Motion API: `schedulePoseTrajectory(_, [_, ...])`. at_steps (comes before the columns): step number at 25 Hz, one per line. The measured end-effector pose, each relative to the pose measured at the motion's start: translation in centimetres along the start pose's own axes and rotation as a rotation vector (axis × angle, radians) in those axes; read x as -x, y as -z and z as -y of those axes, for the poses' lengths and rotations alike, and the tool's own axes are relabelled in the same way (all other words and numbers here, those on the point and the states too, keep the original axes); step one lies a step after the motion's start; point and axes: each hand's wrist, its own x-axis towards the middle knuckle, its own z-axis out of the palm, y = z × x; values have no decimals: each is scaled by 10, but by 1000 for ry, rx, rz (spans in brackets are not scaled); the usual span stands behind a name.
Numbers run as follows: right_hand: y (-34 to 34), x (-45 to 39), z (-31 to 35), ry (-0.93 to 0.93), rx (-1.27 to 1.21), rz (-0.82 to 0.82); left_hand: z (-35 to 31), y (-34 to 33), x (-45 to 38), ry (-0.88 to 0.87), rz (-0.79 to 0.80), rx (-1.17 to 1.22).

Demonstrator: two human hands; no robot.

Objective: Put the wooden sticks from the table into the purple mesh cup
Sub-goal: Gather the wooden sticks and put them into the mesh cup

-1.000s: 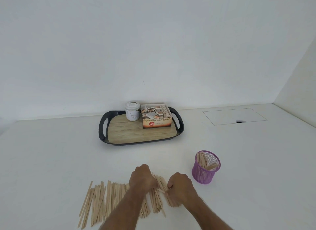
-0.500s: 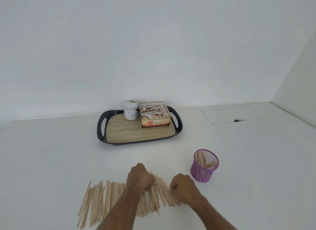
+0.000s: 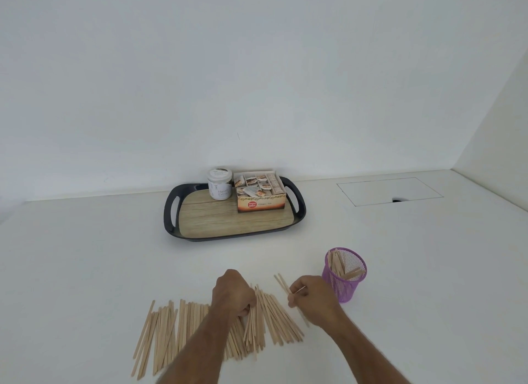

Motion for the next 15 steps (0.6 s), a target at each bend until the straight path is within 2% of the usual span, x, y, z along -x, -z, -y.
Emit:
schedulePoseTrajectory(7, [23,3,17,15,-351,-115,-18,17,-1,-53,27,85])
schedulePoseTrajectory(11, [45,3,22,61,-439,-192,-28,24,-2,-90,32,150])
schedulePoseTrajectory(15, [75,3,21,104,-491,-324,-54,13,5,-238,38,319])
